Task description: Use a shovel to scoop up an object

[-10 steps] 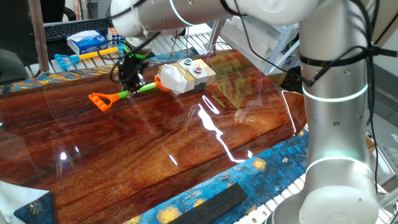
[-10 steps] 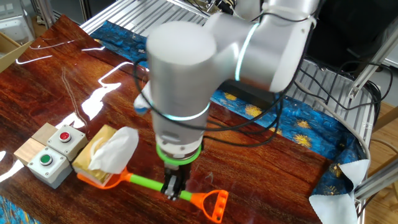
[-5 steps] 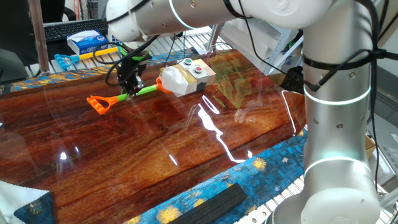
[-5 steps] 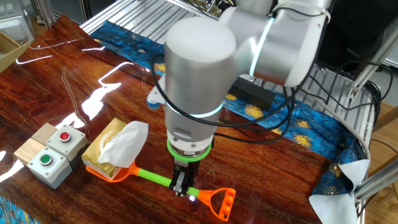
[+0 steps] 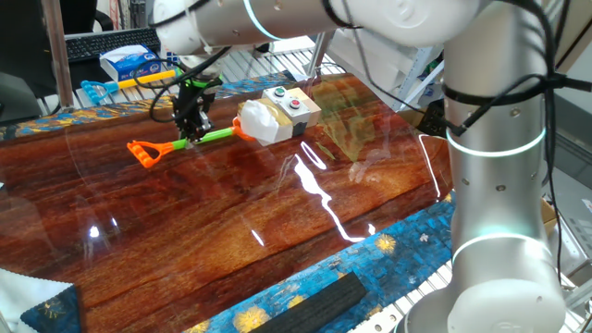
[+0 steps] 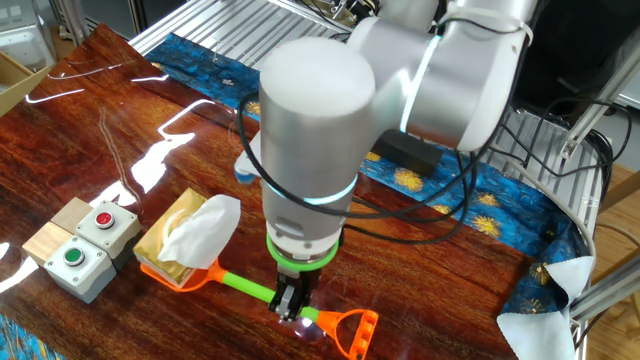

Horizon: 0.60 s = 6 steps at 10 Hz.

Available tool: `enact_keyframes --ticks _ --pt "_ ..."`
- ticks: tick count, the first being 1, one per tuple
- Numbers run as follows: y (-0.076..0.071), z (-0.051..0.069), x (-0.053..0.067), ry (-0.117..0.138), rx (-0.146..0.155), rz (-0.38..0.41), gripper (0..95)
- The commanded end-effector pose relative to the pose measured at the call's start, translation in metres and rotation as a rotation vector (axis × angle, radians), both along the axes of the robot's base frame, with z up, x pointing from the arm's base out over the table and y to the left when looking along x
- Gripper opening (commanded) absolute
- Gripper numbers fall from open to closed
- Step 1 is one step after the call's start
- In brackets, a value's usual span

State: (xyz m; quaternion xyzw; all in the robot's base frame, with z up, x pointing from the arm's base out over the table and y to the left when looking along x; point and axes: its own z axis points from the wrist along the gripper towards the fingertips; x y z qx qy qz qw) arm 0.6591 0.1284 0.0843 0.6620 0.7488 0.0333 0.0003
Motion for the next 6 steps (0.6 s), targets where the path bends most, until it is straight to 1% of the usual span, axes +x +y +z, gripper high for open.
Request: enact_keyframes --ticks 1,3,4,5,6 --pt "-0.0009 0.0014 -0.0029 0.003 -0.005 -0.012 0.0" --pt "-0.0009 0.0014 -0.0029 0.024 -0.007 -0.022 0.0" --pt "-0.0009 0.0014 -0.0029 0.028 -0.014 -0.026 0.0" --pt "-0.0009 0.0014 -0.0029 0.031 -0.008 -0.025 0.0" --pt "-0.0009 0.0014 -0.0029 0.034 -0.013 -0.022 0.0"
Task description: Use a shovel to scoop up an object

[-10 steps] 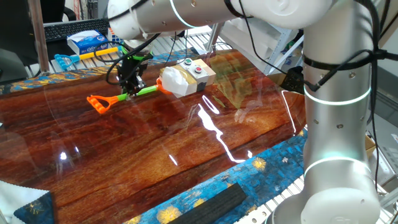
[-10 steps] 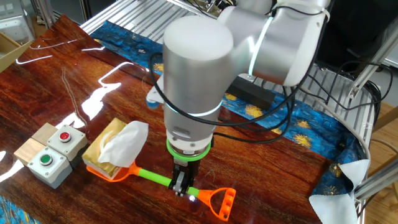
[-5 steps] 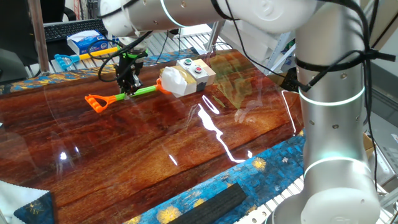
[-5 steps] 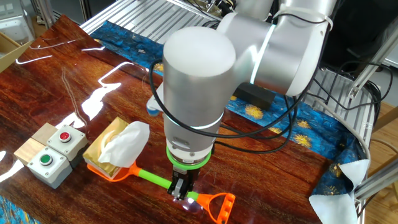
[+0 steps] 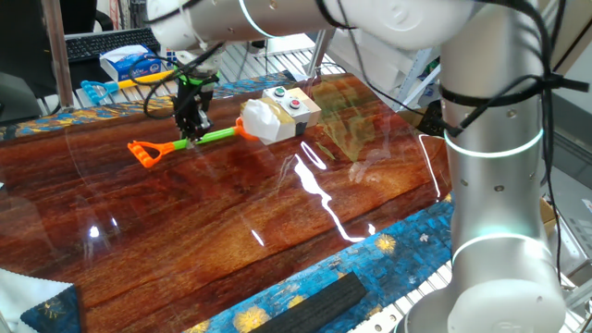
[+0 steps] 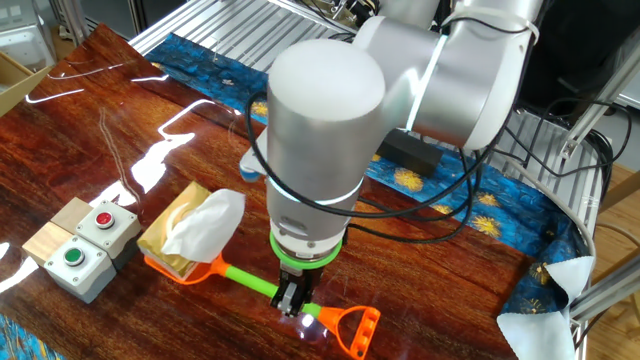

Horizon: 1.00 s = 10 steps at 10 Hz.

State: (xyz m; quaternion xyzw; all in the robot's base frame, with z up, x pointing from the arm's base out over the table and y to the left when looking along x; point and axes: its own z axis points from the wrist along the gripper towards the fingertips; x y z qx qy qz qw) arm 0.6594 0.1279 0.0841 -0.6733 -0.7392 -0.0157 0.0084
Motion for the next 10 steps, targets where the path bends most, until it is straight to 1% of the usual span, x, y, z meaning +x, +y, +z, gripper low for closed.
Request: enact_keyframes --ticks 1,2,5,6,7,8,9,10 --pt "0.000 0.002 -0.003 -0.006 0.001 0.018 0.0" --pt "-0.002 0.001 -0.005 -0.010 0.001 0.031 0.0" --pt "-0.012 -0.002 -0.028 -0.015 -0.012 0.031 0.0" --pt "-0.015 -0.004 -0.041 -0.018 -0.013 0.032 0.0" --pt "-0.017 -0.006 -0.050 -0.016 -0.015 0.023 0.0" --pt "-0.018 -0.007 -0.056 -0.017 -0.013 0.021 0.0" --pt "-0.023 -0.010 -0.068 -0.025 -0.014 0.025 0.0" --pt "-0.026 -0.013 -0.078 -0.031 -0.014 0.026 0.0"
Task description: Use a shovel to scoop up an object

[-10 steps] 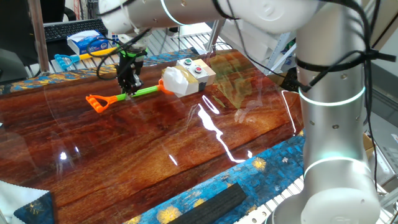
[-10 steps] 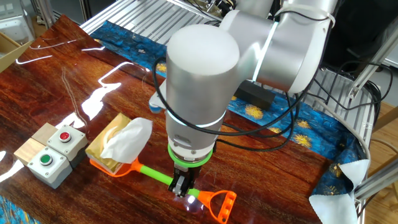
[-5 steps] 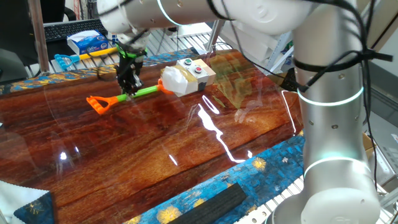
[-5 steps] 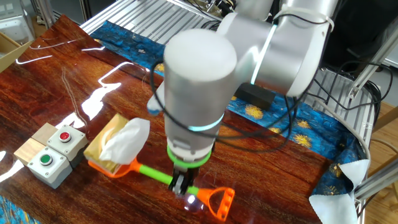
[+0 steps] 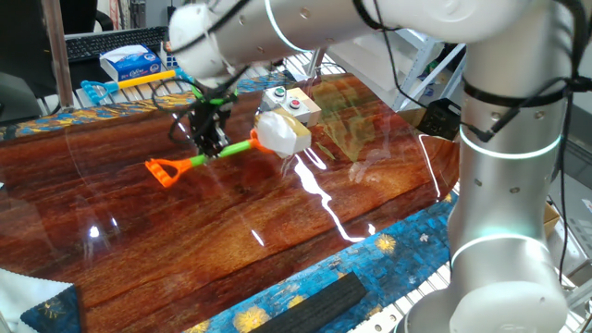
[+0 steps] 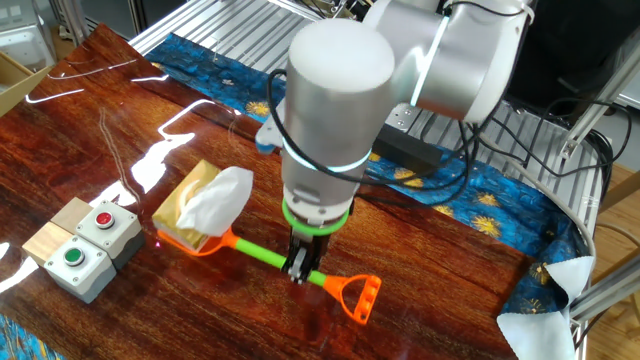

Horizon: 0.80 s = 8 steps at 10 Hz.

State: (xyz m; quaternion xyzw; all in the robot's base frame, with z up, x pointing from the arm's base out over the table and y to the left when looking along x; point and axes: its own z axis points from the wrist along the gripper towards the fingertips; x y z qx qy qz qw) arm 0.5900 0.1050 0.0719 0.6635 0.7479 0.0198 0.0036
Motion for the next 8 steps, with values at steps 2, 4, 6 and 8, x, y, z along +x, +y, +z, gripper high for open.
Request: enact_keyframes --ticks 2,4,6,8 --pt "-0.007 -0.002 -0.016 -0.008 -0.003 -0.006 0.0" --pt "-0.017 -0.007 -0.029 -0.016 0.002 -0.006 0.0" --pt "-0.022 -0.010 -0.033 -0.023 0.001 -0.025 0.0" --pt "-0.022 -0.011 -0.033 -0.028 -0.008 -0.052 0.0"
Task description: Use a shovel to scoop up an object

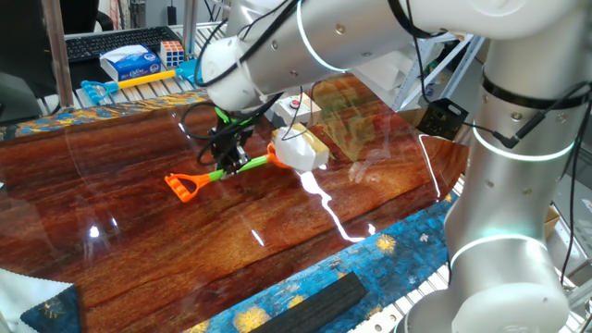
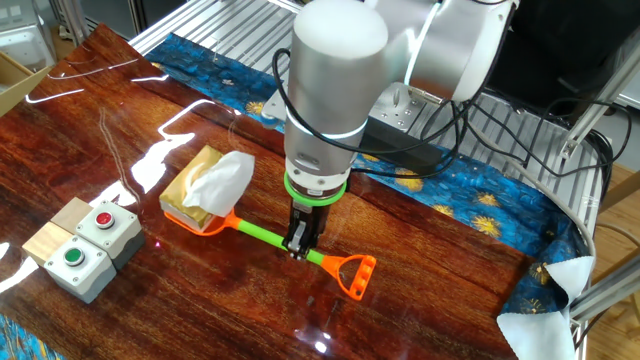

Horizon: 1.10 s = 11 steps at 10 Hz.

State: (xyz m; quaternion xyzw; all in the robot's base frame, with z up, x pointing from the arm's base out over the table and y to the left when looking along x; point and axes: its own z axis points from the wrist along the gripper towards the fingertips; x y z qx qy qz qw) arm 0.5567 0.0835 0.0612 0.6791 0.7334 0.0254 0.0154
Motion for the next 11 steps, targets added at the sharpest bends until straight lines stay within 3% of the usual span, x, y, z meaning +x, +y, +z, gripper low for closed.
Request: enact_keyframes --ticks 1,4,9,11 --pt "-0.001 -0.003 0.000 -0.014 -0.001 -0.029 0.0" --pt "-0.002 -0.009 0.001 -0.018 0.017 -0.039 0.0" --pt "-0.004 -0.024 0.002 -0.035 -0.001 -0.039 0.0" --pt "-0.004 -0.027 0.002 -0.056 -0.002 -0.048 0.0"
